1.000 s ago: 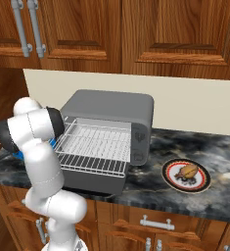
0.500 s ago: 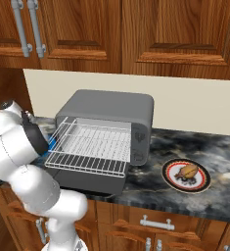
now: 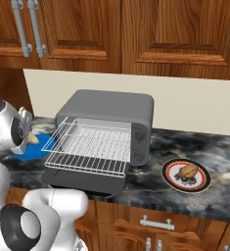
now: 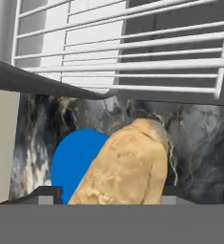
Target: Open the toaster oven door. Place the baguette on the top rack in the toaster oven and place the chicken drumstick on the bottom rack.
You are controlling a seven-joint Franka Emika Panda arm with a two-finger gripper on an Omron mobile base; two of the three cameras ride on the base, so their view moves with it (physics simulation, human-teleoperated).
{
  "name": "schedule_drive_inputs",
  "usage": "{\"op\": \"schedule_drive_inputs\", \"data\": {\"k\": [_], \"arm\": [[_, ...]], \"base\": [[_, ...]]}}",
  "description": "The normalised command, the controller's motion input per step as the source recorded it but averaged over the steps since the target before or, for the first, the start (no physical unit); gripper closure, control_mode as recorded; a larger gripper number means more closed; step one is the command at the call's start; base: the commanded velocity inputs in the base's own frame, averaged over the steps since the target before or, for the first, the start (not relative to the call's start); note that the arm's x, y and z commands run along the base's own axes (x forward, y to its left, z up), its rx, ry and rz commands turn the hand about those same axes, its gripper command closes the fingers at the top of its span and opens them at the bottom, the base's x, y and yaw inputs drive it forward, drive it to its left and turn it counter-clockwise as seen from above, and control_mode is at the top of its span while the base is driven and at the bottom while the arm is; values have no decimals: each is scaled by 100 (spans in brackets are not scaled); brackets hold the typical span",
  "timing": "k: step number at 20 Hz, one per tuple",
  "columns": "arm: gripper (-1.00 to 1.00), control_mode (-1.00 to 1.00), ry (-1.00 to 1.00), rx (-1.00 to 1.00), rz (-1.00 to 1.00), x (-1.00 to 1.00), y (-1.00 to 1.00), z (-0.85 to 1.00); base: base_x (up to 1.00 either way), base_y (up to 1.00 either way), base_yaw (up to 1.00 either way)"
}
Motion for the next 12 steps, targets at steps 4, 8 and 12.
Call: {"op": "schedule_drive_inputs", "data": {"k": [4,8,12], "arm": [[100,-100,-11,11,7,-57,-100,53],[100,-100,-12,9,5,-31,-100,61],[100,-100,-2,6,0,3,-100,53]], "base": [[0,0,0],[0,0,0],[0,0,0]]}}
